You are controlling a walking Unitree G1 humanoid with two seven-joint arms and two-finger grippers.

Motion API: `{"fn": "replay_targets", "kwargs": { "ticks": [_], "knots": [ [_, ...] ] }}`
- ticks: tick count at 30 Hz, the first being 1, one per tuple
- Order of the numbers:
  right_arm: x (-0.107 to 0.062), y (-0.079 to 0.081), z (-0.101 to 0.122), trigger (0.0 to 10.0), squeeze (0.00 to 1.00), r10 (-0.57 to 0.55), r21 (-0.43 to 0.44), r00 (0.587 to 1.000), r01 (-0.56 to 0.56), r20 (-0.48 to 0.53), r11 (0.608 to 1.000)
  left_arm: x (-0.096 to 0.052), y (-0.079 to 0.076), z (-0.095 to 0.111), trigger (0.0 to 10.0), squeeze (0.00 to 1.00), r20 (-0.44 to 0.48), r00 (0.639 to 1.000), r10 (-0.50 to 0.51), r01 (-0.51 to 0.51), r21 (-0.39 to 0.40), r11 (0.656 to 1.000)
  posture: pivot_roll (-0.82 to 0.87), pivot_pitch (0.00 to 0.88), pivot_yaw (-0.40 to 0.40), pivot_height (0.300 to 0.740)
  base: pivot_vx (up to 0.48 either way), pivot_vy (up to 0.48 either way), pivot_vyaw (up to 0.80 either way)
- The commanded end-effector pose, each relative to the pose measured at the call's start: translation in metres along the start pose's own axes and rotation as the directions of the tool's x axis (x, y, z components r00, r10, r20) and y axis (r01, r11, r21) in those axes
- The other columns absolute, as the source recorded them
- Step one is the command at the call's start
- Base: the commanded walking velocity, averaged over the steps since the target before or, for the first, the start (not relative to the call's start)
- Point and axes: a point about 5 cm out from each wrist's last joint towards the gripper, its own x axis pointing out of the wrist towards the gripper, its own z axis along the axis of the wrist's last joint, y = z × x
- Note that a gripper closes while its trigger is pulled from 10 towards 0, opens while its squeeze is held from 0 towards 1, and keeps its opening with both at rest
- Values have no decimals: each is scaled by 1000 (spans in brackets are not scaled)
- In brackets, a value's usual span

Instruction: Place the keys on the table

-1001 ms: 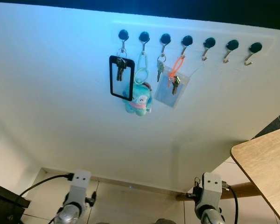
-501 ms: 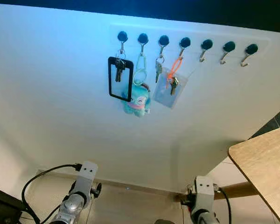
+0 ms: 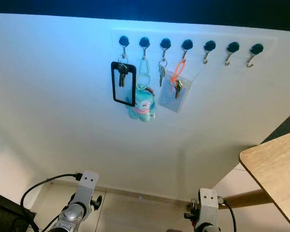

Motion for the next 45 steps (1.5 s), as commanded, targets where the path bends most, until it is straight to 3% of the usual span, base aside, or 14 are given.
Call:
{"fn": "replay_targets", "kwargs": {
  "ticks": [1, 14, 25, 35, 45],
  "knots": [
    [1, -2, 2, 10000, 0, -3, 2, 1000, 3, 6, 1000, -1, 1, -6, 10000, 0, -31, 999, 11, -11, -6, 1000, 53, 34, -4, 740, 0, 0, 0],
    [2, -5, 3, 10000, 0, 23, -20, 1000, -23, -20, 1000, -1, -10, -10, 10000, 0, -30, 1000, 0, -1, -52, 999, 47, 44, -28, 740, 0, 0, 0],
    [1, -11, 1, 10000, 0, 42, -47, 998, -44, -43, 998, -4, -10, -19, 10000, 0, -36, 999, 2, -5, -70, 998, 53, 44, -68, 740, 0, 0, 0],
    [0, -11, -1, 10000, 0, 60, -53, 997, -62, -48, 997, -5, -12, -23, 10000, 0, -41, 999, -7, 5, -54, 999, 60, 39, -73, 740, 0, 0, 0],
    [-1, -10, -4, 10000, 0, 76, -70, 995, -80, -56, 994, -5, -14, -21, 10000, 0, -28, 999, -16, 15, -52, 999, 52, 20, -62, 740, 0, 0, -789]
  ]
}}
